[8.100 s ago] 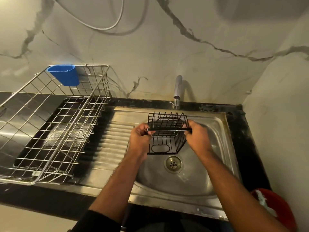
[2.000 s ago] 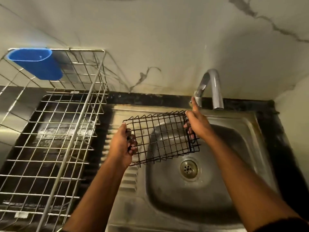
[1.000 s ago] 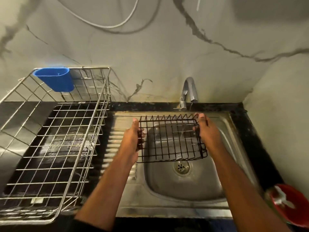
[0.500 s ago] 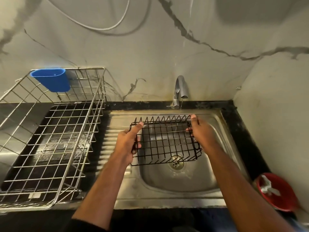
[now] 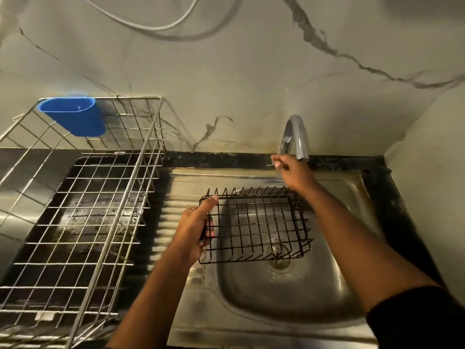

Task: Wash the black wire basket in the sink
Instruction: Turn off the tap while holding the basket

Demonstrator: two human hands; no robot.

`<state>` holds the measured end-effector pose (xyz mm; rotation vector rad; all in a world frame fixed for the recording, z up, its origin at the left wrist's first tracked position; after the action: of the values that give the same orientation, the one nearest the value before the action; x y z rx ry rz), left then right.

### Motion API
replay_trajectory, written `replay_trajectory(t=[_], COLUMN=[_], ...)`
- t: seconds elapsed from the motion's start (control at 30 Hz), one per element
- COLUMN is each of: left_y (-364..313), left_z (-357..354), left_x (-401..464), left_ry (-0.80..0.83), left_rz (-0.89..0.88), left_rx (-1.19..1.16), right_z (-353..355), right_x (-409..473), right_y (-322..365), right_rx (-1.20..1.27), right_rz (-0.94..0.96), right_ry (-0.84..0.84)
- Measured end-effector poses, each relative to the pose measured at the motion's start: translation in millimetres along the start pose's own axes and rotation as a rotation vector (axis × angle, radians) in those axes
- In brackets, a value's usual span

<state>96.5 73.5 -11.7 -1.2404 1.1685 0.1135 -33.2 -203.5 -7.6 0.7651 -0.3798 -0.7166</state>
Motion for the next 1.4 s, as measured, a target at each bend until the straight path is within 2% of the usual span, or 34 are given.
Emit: replay_trajectory(t=[0.13, 0.23, 0.33, 0.47, 0.53, 0.6, 0.67, 0.77, 0.8, 0.9, 1.03, 1.17, 1.27, 1.4], left_y=[-6.7, -8.8, -6.4, -0.3, 0.0, -1.6, -0.2, 5.8, 8.1, 10.8, 14.2, 21.2, 26.2, 21.1], left_z=[-6.9, -16.3, -19.5, -19.9, -24.2, -28.2, -29.0, -28.8, -31.2, -47.2, -66.5, -76.0, -71.7, -61.2], left_x=[24.0, 39.0, 47.4, 52.7, 50.8, 47.8, 48.0, 49.2, 47.8, 37.2, 14.6, -6.6, -20.1, -39.9], left_ry=[-0.004, 0.026, 0.048, 0.074, 0.083, 0.088, 0.083, 0.03, 0.021, 0.022, 0.009, 0.025, 0.04, 0.041], left_rz=[0.041, 0.079, 0.093, 0.095, 0.092, 0.081, 0.085, 0.086, 0.083, 0.066, 0.041, 0.01, -0.02, -0.098], left_rx=[0.022, 0.031, 0.051, 0.047, 0.044, 0.046, 0.05, 0.01, -0.009, -0.039, -0.044, -0.029, -0.042, -0.058], right_z=[-25.0, -27.5, -17.2, -6.3, -2.0, 4.3, 15.0, 31.5, 32.6, 23.9, 22.0, 11.1, 30.3, 54.1], right_x=[37.1, 47.3, 38.1, 21.5, 16.2, 10.8, 4.0, -16.0, -24.1, -48.6, -71.5, -105.0, -128.8, -151.0], right_y=[-12.7, -14.9, -26.2, -51.9, -55.6, -55.2, -55.6, -36.5, -26.6, 13.2, 37.7, 67.0, 75.1, 88.0], right_rx=[-0.141, -0.118, 0.225, 0.89, 0.983, 0.821, 0.655, 0.58, 0.606, 0.775, 0.989, 0.741, 0.32, 0.18], right_rz=[0.08, 0.123, 0.022, -0.174, -0.26, -0.268, -0.281, -0.27, -0.261, -0.216, -0.315, -0.205, -0.099, 0.046], right_ry=[0.268, 0.264, 0.096, -0.161, -0.209, -0.239, -0.337, -0.41, -0.384, -0.167, -0.257, 0.049, -0.054, -0.185])
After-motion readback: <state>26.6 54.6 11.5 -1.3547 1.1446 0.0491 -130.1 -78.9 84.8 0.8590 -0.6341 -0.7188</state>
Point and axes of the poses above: each hand's wrist, its own x-axis towards the middle knuckle, its own z-axis out of the back of the hand, y = z × x, the point moved 5 cm from there along x, towards the middle knuckle, and after that the axes turned 11 degrees about z, right-handed, at the moved point
